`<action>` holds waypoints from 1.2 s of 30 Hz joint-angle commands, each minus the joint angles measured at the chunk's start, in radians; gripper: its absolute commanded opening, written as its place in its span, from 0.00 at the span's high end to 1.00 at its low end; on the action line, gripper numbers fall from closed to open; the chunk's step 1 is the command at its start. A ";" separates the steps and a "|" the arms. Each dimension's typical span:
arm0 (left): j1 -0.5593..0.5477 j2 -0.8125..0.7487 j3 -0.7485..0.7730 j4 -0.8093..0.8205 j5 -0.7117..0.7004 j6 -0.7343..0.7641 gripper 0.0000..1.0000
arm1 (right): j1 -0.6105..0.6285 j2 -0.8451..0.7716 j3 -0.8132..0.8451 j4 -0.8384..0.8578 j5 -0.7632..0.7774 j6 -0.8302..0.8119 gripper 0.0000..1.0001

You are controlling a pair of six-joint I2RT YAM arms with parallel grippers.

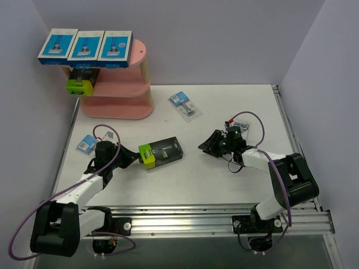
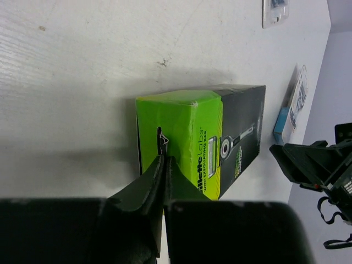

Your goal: Place and organize the shaving razors onto the shelf

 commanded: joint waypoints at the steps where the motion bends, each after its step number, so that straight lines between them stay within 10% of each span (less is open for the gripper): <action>1: -0.008 -0.117 0.102 -0.122 -0.024 0.075 0.98 | -0.008 -0.052 -0.016 0.019 -0.014 0.000 0.66; 15: -0.017 -0.123 0.488 -0.600 -0.035 0.368 0.98 | 0.000 -0.094 -0.056 0.055 -0.020 0.024 0.66; 36: -0.124 0.055 0.801 -0.769 -0.046 0.482 0.98 | 0.010 -0.068 -0.090 0.110 -0.037 0.037 0.65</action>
